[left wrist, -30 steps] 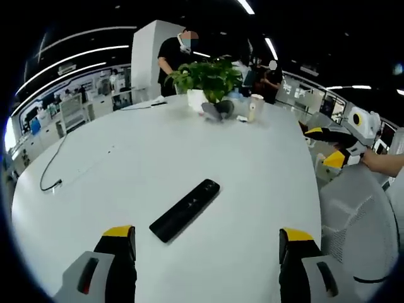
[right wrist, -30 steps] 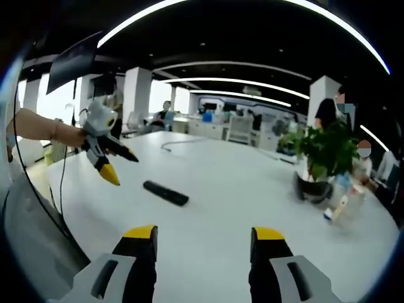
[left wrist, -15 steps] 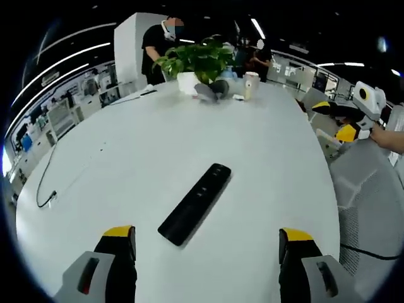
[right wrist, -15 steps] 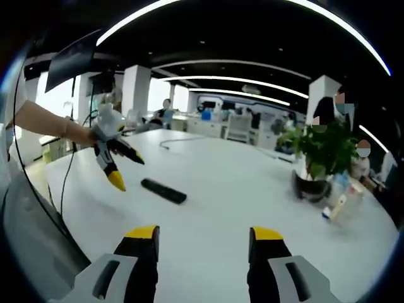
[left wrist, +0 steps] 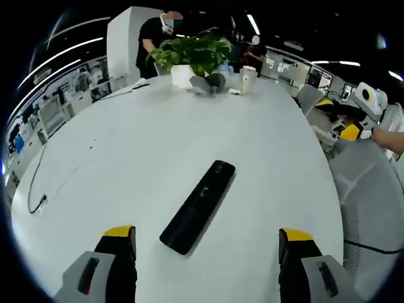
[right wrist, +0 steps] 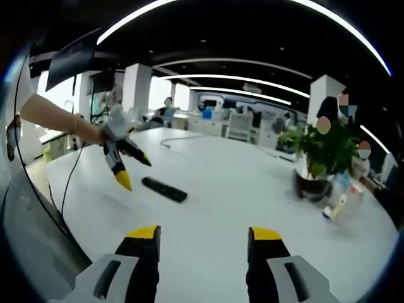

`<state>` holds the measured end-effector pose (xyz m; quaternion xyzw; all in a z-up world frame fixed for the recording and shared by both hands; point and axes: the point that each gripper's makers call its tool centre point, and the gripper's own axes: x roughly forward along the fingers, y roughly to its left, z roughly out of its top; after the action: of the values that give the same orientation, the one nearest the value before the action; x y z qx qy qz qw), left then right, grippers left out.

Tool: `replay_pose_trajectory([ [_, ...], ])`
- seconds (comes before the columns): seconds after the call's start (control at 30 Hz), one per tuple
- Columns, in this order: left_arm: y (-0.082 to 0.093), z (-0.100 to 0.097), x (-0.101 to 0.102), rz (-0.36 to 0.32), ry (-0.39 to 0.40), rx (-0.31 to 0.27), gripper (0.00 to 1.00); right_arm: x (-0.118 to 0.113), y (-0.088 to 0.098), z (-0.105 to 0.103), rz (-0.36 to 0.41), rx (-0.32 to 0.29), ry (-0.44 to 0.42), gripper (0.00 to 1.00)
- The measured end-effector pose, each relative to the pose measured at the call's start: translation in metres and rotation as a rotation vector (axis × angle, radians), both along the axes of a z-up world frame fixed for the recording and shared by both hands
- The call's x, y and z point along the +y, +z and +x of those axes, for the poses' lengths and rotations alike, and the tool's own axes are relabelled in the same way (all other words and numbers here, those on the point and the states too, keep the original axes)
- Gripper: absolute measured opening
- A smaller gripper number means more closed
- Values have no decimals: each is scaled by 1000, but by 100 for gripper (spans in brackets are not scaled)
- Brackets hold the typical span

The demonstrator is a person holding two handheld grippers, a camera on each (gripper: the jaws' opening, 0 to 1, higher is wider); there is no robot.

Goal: Press the specified remote control buttons in sequence, fully releasing each button before pressing the next.

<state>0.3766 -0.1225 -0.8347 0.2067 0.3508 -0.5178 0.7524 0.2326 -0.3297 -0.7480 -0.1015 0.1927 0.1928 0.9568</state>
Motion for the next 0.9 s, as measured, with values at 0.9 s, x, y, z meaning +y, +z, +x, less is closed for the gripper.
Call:
replay_pose_trajectory([
  [0.9, -28, 16, -9, 141, -132, 39, 68, 2, -4, -2, -10, 19, 17, 46],
])
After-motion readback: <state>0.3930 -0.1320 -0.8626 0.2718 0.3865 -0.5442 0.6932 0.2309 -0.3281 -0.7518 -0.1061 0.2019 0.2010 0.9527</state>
